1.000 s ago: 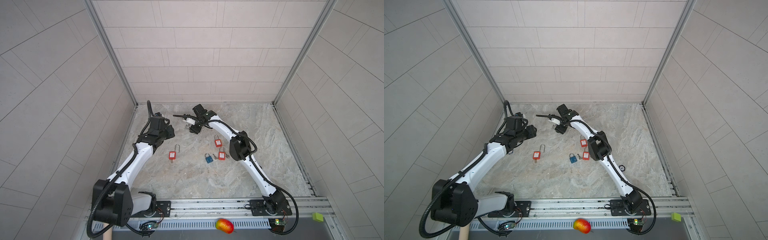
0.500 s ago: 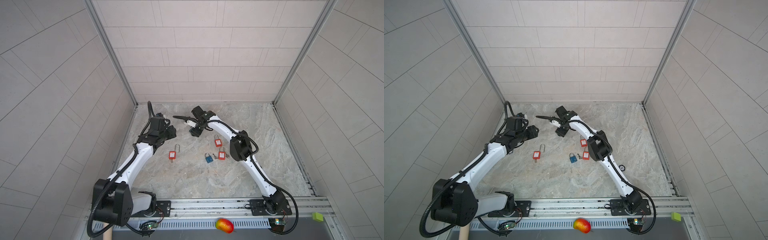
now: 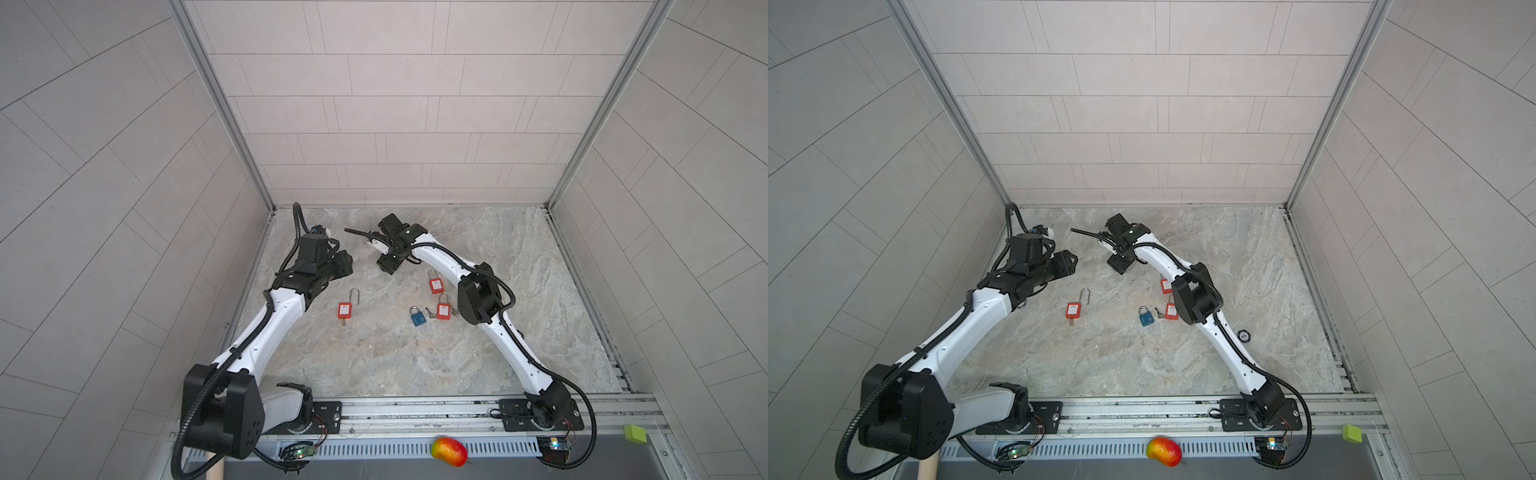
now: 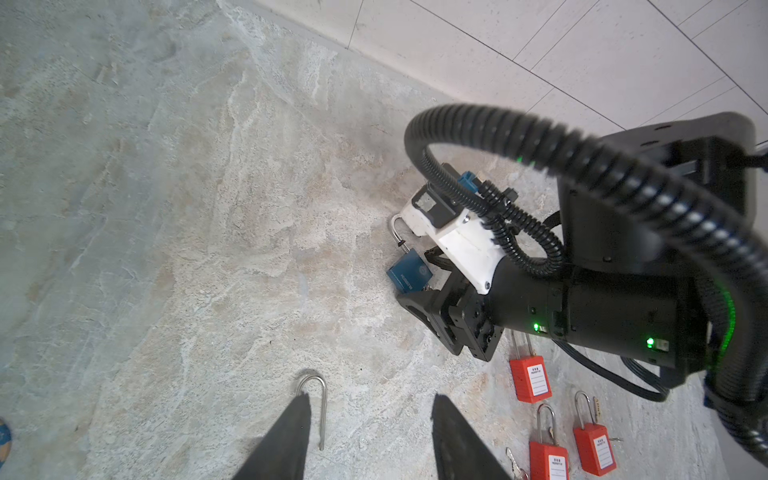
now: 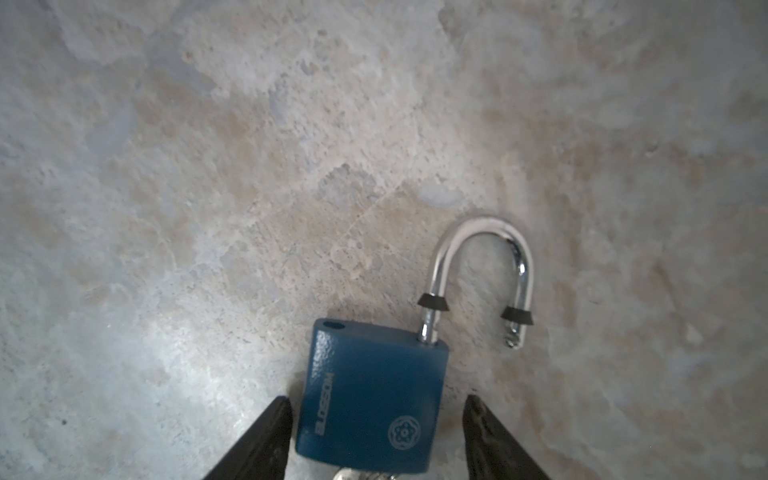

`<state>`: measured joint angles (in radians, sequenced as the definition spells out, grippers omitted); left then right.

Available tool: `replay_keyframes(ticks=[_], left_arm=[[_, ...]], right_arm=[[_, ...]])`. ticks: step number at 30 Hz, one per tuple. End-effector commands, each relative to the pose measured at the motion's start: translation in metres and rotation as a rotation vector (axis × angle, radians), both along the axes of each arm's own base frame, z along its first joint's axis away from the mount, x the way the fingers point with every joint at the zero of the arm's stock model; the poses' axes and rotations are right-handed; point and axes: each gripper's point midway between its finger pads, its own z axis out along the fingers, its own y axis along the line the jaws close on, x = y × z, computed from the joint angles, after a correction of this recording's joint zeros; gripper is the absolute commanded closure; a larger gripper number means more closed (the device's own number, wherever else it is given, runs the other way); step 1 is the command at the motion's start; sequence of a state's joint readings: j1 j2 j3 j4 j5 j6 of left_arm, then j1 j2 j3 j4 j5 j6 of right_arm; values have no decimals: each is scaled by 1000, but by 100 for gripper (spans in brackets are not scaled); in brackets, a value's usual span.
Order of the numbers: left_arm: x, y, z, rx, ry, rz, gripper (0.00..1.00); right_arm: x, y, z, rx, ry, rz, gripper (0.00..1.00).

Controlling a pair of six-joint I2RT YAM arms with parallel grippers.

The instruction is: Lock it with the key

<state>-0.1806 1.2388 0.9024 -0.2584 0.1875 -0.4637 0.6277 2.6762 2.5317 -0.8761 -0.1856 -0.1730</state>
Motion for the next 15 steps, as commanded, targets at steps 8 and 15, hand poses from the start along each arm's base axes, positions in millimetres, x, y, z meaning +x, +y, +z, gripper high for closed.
replay_keyframes(ticks=[8, 15], left_arm=[[0, 3, 3, -14, -17, 16, 47], [-1, 3, 2, -11, -18, 13, 47]], right_arm=[[-4, 10, -25, 70, 106, -181, 35], [-5, 7, -33, 54, 114, -226, 41]])
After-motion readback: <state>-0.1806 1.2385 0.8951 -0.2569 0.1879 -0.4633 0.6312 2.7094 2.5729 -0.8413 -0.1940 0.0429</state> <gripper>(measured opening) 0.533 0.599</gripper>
